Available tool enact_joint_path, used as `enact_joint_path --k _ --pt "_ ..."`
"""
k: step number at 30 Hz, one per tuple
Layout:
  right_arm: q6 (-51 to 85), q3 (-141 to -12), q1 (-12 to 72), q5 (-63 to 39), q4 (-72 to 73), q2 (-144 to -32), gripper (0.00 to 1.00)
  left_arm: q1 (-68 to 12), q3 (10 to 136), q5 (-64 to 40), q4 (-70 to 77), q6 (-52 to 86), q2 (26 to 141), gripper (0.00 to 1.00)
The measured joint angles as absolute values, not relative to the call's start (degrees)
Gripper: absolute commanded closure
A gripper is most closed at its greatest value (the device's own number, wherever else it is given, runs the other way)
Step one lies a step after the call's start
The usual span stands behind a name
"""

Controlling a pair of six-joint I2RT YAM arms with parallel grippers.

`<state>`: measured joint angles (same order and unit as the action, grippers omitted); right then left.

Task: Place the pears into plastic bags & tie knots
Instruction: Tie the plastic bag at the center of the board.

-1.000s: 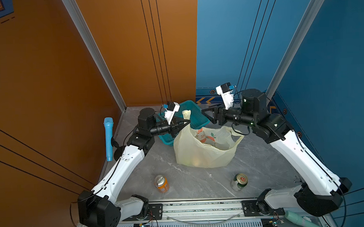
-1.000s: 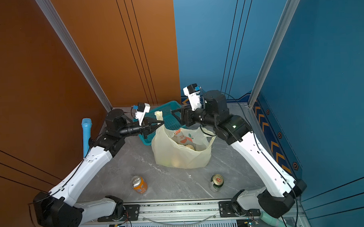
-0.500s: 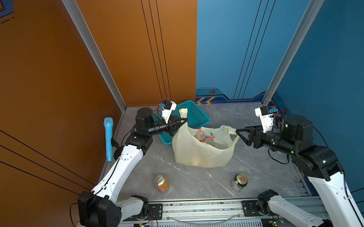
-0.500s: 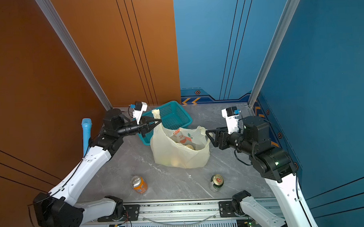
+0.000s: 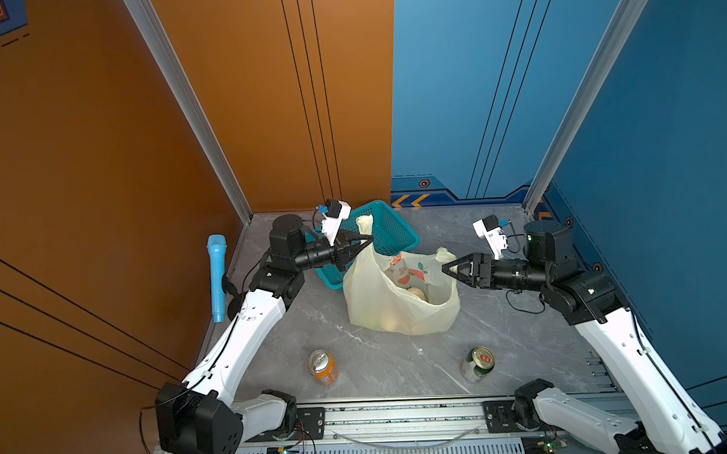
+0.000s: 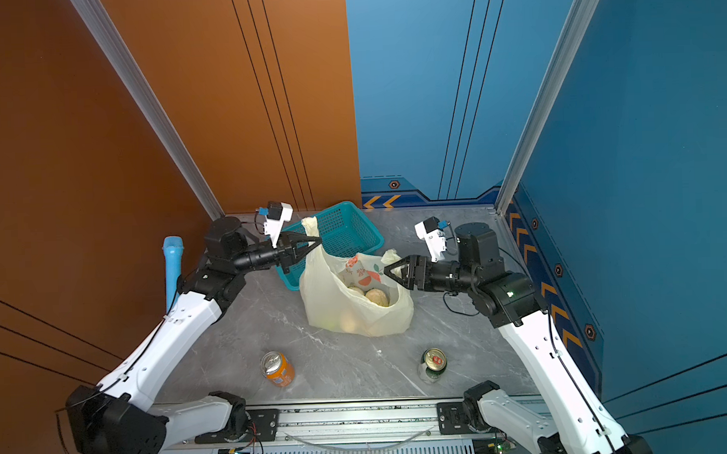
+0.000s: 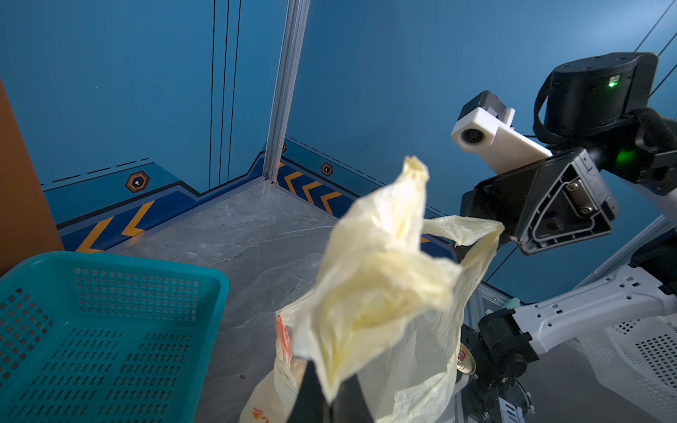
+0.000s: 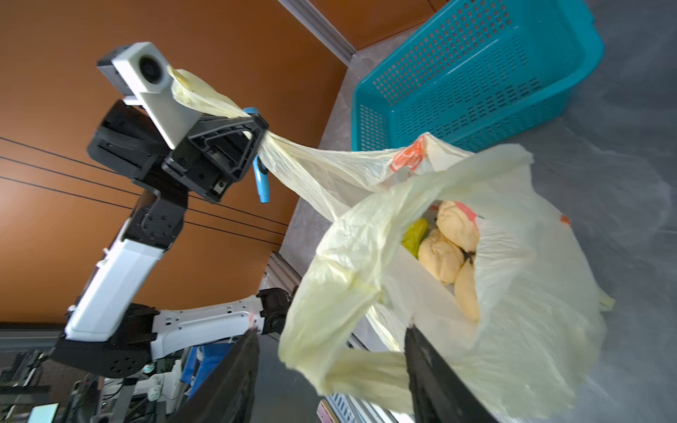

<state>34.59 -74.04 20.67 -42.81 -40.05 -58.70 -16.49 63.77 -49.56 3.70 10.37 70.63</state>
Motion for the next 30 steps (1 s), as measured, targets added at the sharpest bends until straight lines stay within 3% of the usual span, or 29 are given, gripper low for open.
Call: enact_joint_path --k 7,17,24,30 --pt "42.3 -73.8 21.1 -50.5 -27.6 -61.4 0.37 -16.5 63.8 -49.6 4.7 10.8 71.0 1.0" --pt "37.8 -73.2 23.0 -47.2 -33.6 -66.4 0.3 -16.5 63.8 -49.6 5.4 11.0 71.1 1.0" --pt "41.9 -73.6 25.0 -50.3 -27.8 -67.2 0.4 -16.5 63.8 -49.5 5.6 11.5 71.1 1.0" --pt "51.1 -80.7 23.1 -51.9 -16.8 -67.7 0.58 -16.5 63.8 -49.1 5.6 11.4 71.0 1.0"
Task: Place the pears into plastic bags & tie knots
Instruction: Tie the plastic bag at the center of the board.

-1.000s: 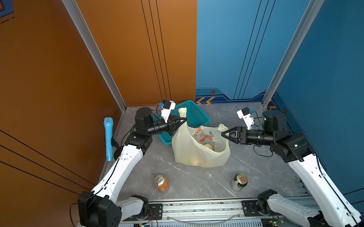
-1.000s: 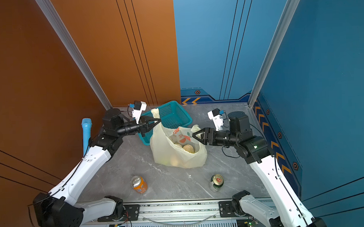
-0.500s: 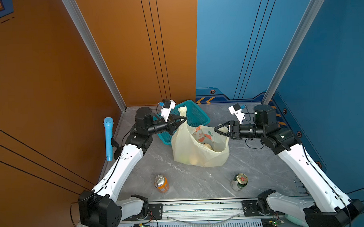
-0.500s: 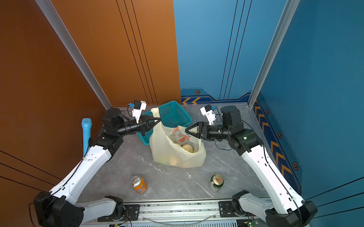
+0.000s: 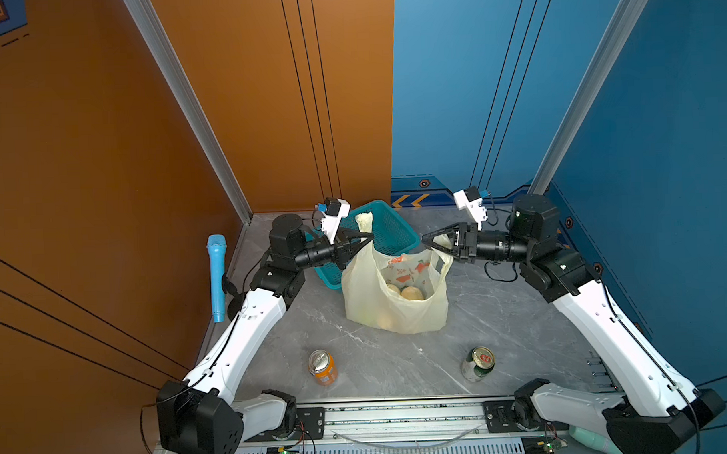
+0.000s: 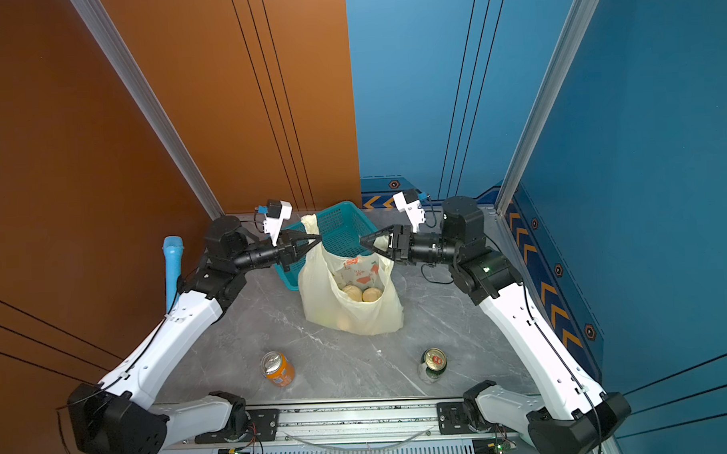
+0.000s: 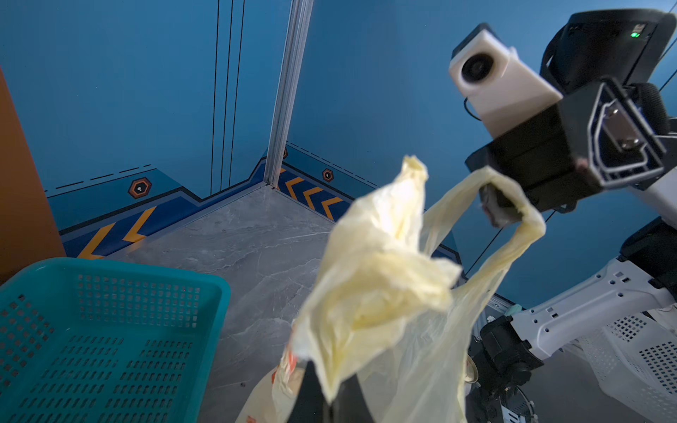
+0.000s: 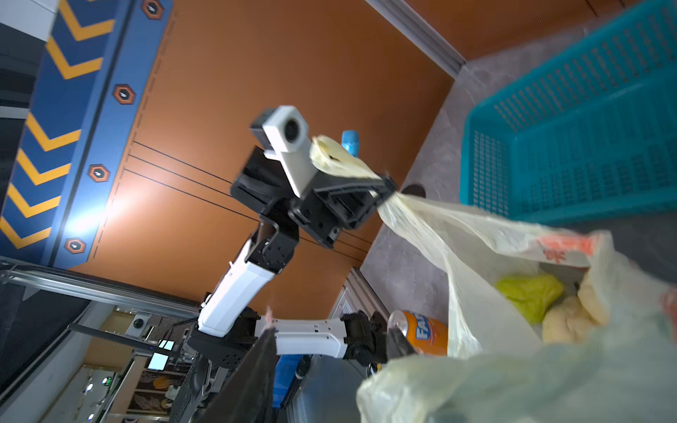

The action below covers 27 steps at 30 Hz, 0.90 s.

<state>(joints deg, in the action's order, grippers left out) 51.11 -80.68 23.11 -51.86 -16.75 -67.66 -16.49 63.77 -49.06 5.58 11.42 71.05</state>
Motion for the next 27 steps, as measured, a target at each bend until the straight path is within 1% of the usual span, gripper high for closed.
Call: enact_joint_path --k 4,5,7,11,18,23,27 --pt "55.0 -83.1 22.3 -49.9 -12.2 -67.7 0.67 -16.2 63.8 -48.4 5.2 11.4 70.6 1.0" --pt "55.0 -83.4 22.3 -48.8 -12.5 -67.7 0.68 -15.9 63.8 -48.4 4.8 11.4 70.2 1.0" --pt "54.4 -83.8 22.3 -46.3 -14.3 -67.6 0.67 -15.2 63.8 -48.1 4.0 11.2 69.4 1.0" --pt "52.8 -81.7 22.3 -41.7 -17.6 -67.1 0.58 -13.7 63.8 -47.9 1.4 10.2 67.4 1.0" --pt "45.7 -78.8 21.4 -38.3 -26.8 -65.8 0.34 -13.1 63.8 -47.8 -1.0 9.2 66.5 1.0" --pt "36.2 -78.8 15.3 -40.7 -32.5 -63.9 0.19 -12.5 63.9 -47.9 -1.0 9.2 67.6 1.0" --pt "25.7 -76.4 11.3 -44.9 -33.0 -60.9 0.15 -12.0 64.1 -48.0 -1.0 9.2 69.3 1.0"
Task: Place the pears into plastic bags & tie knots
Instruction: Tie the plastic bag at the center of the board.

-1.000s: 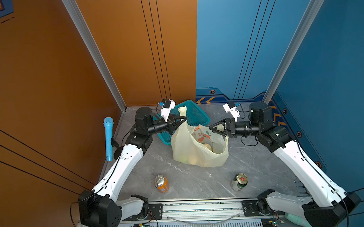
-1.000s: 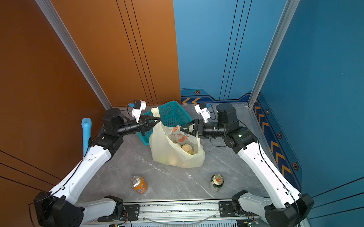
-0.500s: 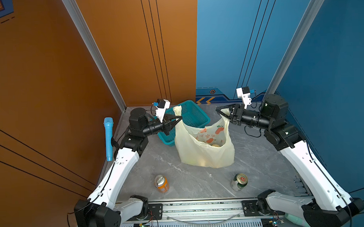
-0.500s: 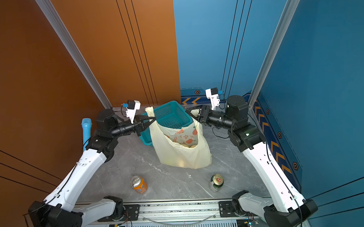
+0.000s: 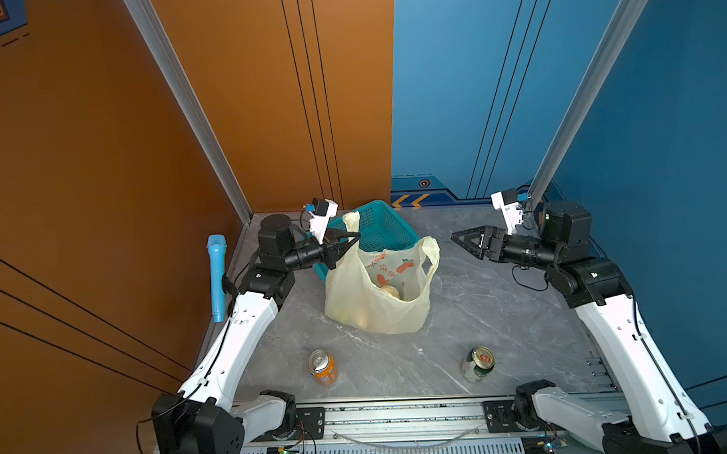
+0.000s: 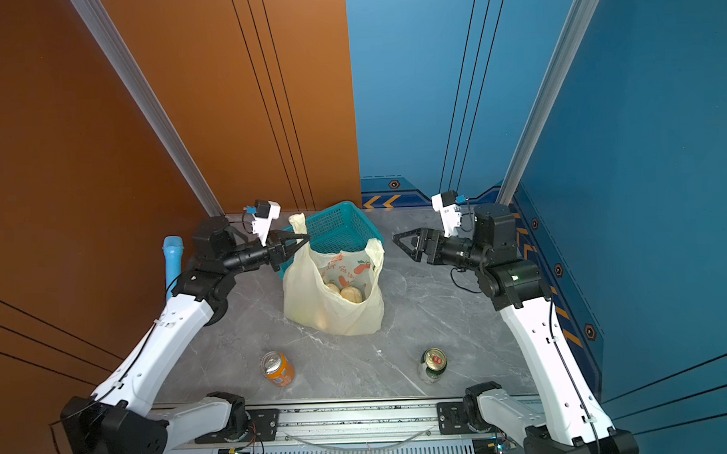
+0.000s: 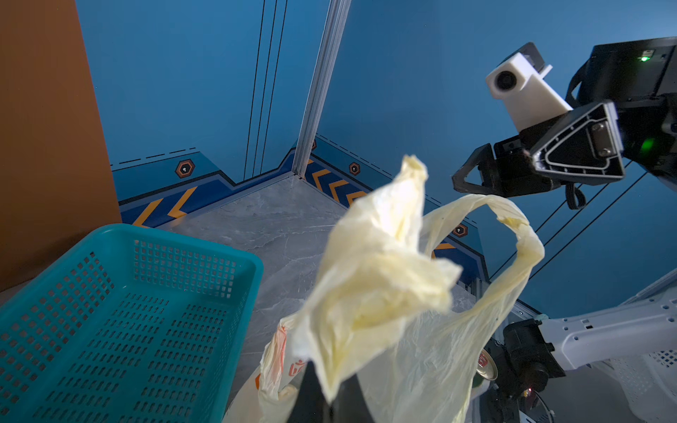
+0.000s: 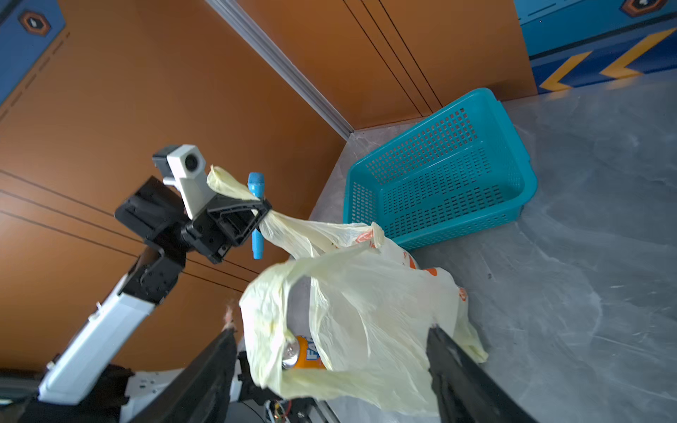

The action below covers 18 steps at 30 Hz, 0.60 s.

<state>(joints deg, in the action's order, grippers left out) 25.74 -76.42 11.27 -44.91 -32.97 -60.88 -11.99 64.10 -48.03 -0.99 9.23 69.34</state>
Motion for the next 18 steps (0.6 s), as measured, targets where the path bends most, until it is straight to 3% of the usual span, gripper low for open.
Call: enact_joint_path --k 5,8,18 --pt "11.6 -62.6 12.7 -49.6 -23.8 -53.4 0.02 -11.7 64.1 -48.3 -0.7 9.3 69.8 1.0" --pt "3.4 -56.1 15.2 -51.0 -17.9 -51.6 0.0 -11.7 64.2 -48.4 -0.4 9.4 69.8 1.0" --pt "-8.6 -57.1 23.0 -54.0 -5.7 -66.7 0.0 -11.7 64.2 -48.7 0.6 10.4 69.9 1.0"
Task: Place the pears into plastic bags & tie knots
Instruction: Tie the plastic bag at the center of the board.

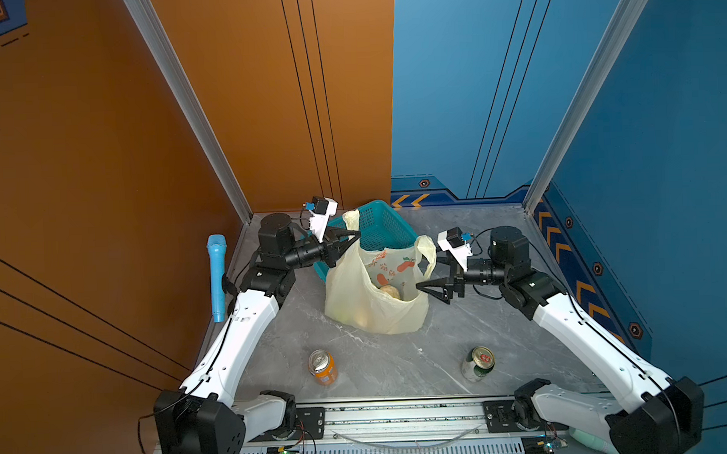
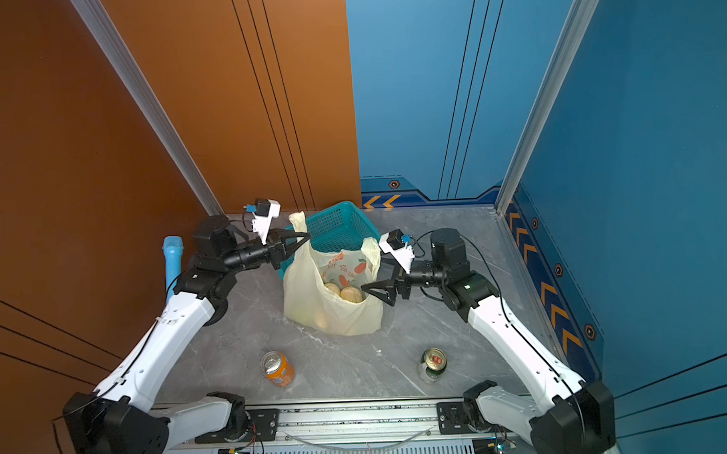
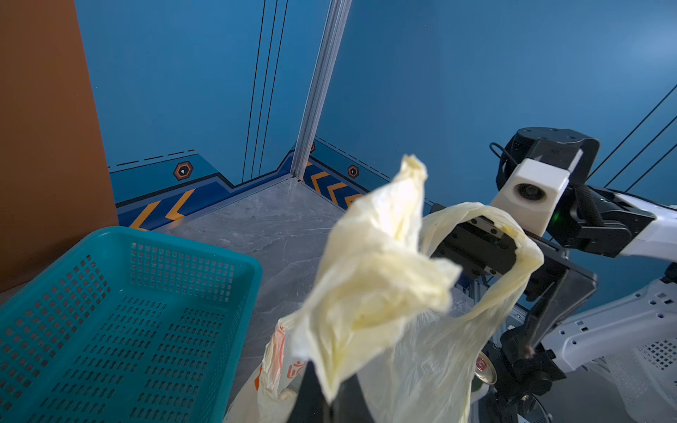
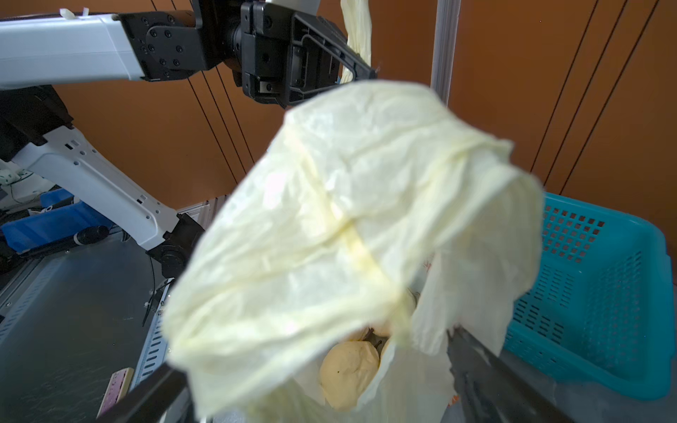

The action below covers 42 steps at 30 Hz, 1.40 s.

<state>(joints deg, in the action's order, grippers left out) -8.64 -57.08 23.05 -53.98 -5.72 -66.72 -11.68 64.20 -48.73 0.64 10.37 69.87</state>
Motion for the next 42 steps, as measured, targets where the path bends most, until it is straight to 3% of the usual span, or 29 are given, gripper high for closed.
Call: enact_joint_path --k 7,11,13,16,19,24,34,40,42 --pt "-7.9 -59.8 20.8 -56.3 4.1 -73.2 0.0 -11.9 64.6 -49.2 0.8 10.6 70.5 1.0" --pt "-6.0 -60.0 19.0 -58.8 8.5 -76.4 0.09 -12.2 64.6 -49.6 1.1 10.6 70.8 1.0" --pt "-5.2 -60.7 18.9 -60.6 9.4 -78.0 0.19 -12.4 64.6 -49.7 1.1 10.6 71.0 1.0" --pt "-4.1 -61.7 19.1 -62.8 10.2 -79.7 0.54 -12.8 64.6 -49.8 1.1 10.6 71.1 1.0" --pt "-3.4 -61.9 19.2 -63.3 10.2 -79.8 0.77 -13.6 64.6 -50.0 1.1 10.6 71.1 1.0" --pt "-3.6 -61.9 19.0 -63.0 8.0 -79.3 1.0 -15.9 65.2 -49.8 -0.3 10.3 71.1 1.0" --pt "-12.4 -65.2 18.5 -59.4 -8.2 -70.2 1.0 -28.2 77.4 -40.4 -19.0 5.3 74.2 1.0" --pt "-20.1 -68.5 18.4 -57.9 -18.3 -68.0 1.0 -31.6 83.5 -35.4 -29.5 2.9 78.3 1.0" --pt "-22.5 -69.3 18.7 -57.6 -21.9 -67.9 0.78 -31.6 83.6 -34.1 -31.8 2.4 78.9 1.0"
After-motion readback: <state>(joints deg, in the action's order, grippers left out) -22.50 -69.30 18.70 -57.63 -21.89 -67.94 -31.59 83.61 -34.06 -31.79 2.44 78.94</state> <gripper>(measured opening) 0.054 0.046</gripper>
